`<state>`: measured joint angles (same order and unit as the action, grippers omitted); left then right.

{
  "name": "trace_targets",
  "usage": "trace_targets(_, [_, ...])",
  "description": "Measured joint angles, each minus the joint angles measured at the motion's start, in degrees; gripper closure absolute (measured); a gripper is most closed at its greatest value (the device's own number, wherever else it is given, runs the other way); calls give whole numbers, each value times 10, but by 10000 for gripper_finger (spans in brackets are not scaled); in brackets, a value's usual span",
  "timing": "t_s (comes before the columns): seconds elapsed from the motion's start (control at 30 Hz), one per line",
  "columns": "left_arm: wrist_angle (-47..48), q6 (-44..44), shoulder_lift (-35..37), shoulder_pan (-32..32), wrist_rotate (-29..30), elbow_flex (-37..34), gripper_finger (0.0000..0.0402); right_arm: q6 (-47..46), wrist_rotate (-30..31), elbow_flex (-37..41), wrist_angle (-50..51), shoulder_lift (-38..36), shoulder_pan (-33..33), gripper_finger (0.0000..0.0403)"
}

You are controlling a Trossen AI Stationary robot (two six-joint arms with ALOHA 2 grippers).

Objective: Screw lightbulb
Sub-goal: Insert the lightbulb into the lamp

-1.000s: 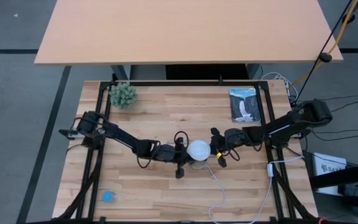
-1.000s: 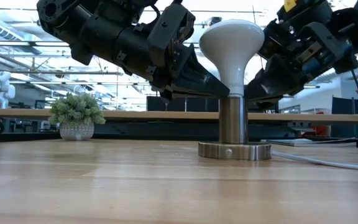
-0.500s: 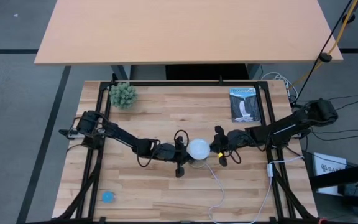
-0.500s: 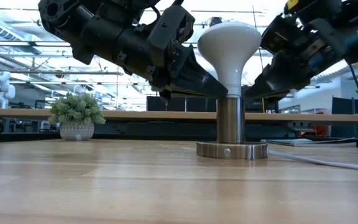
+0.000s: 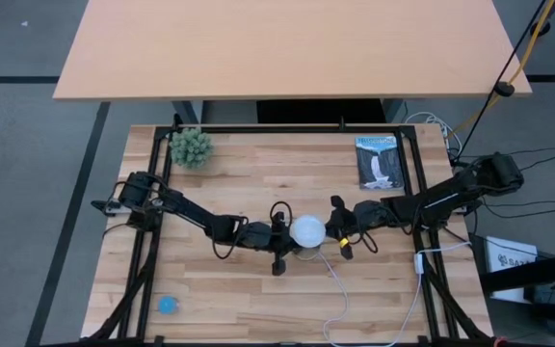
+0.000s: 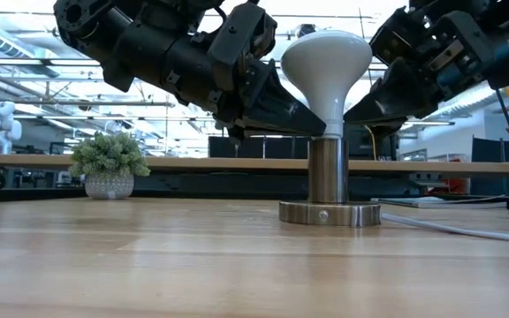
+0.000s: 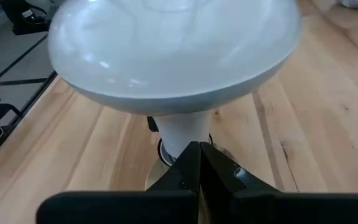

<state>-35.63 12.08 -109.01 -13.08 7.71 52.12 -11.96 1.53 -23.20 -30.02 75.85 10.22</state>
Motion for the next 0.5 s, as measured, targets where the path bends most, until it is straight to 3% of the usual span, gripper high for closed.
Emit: trace_targets(0.5, [0,0,0,0,0,0,402,5,32,0,-1,0,0,403])
